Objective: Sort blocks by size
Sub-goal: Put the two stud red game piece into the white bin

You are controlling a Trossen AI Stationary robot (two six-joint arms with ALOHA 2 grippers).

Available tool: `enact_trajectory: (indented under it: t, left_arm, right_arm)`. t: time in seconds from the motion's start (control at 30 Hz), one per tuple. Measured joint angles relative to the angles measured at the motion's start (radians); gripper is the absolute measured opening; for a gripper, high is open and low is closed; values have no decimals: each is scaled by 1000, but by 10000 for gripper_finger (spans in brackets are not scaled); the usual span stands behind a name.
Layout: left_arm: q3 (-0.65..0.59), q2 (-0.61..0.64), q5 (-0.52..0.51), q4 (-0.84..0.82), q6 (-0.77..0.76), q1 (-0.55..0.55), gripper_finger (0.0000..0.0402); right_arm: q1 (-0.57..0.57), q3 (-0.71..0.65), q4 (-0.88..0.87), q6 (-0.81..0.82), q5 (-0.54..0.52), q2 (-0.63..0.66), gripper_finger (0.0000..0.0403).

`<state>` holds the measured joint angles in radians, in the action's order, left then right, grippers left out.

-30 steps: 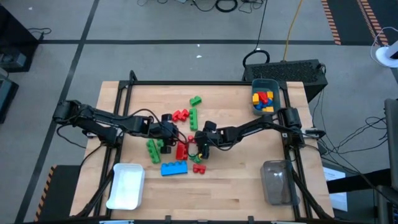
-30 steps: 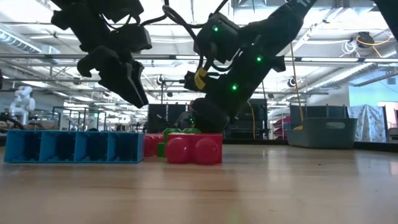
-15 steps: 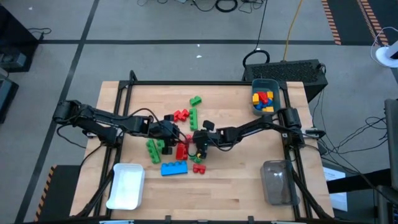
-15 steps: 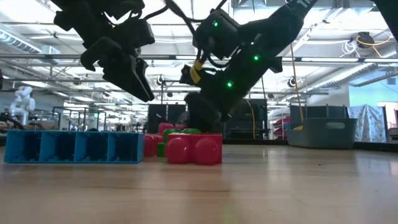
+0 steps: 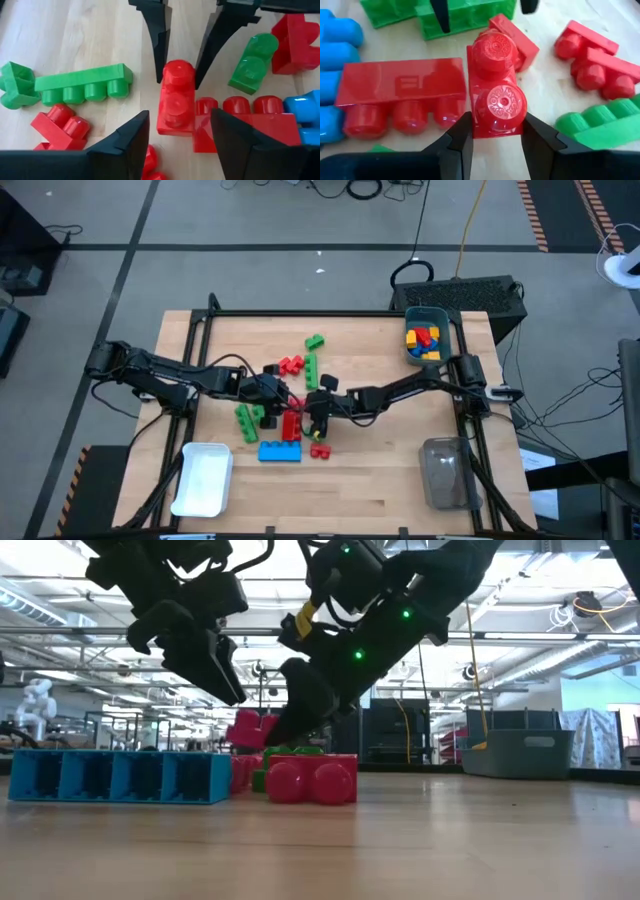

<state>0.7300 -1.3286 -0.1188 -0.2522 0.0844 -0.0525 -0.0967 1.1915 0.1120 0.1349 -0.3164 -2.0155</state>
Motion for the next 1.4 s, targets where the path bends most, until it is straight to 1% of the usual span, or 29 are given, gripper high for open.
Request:
enact_trajectory:
  t: [0.1,0.3,0.37,0.43,0.53,0.63,0.83,1.07,1.17,1.27,1.33,1.4]
  left_arm:
    - [0,0,6,-1,-1,0,220]
    - [0,0,8,-5,0,0,302]
    - [0,0,18,-13,3,2,315]
    - [0,0,19,-23,4,2,317]
    - [0,0,22,-30,3,1,305]
    - [0,0,37,-30,0,1,280]
    - [0,-1,44,-29,0,-1,219]
    - [0,-1,111,-29,-5,0,145]
    - [2,-1,116,-34,-27,0,120]
    - [23,-1,116,-79,-30,0,100]
    - [37,-1,116,-131,-48,0,94]
    - [58,0,114,-186,-65,0,93]
  right_arm:
    - [-7,13,0,-17,0,0,113]
    - [-18,36,-1,-35,0,0,113]
    - [-22,47,0,-42,0,0,113]
    - [-24,60,-1,-48,1,0,113]
    - [-28,76,0,-50,1,0,113]
    - [-36,91,-17,-51,1,0,113]
    - [-42,94,-18,-47,-7,0,121]
    - [-42,94,-16,-43,5,0,123]
    - [-44,94,-17,-21,9,0,135]
    - [-44,94,-18,-7,8,6,156]
    - [-47,94,-15,7,1,15,172]
    - [-54,94,-23,13,-35,37,186]
